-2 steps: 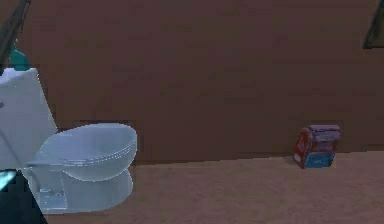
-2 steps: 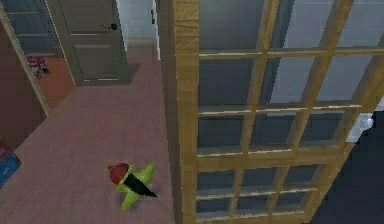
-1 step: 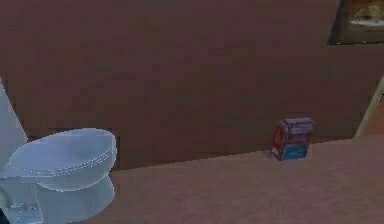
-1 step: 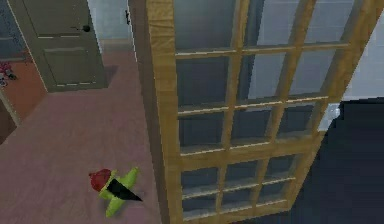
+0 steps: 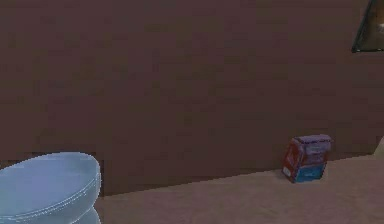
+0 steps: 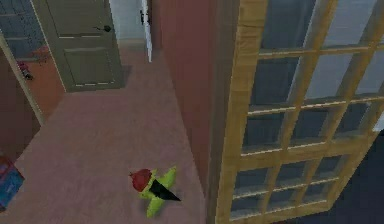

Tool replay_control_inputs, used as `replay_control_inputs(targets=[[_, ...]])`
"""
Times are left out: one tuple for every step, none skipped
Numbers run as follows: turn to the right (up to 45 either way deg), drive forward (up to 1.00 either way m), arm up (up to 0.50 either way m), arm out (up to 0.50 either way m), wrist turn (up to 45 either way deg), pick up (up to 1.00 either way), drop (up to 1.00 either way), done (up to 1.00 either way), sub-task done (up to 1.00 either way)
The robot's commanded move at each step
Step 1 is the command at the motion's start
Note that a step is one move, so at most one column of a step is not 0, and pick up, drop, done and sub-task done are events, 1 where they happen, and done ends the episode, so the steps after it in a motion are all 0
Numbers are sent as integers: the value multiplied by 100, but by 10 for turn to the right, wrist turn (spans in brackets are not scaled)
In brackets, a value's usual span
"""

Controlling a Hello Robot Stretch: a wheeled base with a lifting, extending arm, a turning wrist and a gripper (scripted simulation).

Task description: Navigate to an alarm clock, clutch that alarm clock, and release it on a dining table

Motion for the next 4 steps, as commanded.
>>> replay_control_inputs(targets=[[240,0,0,0,0,0,0,0,0],[0,75,0,0,0,0,0,0,0],[450,0,0,0,0,0,0,0,0],[240,0,0,0,0,0,0,0,0]])
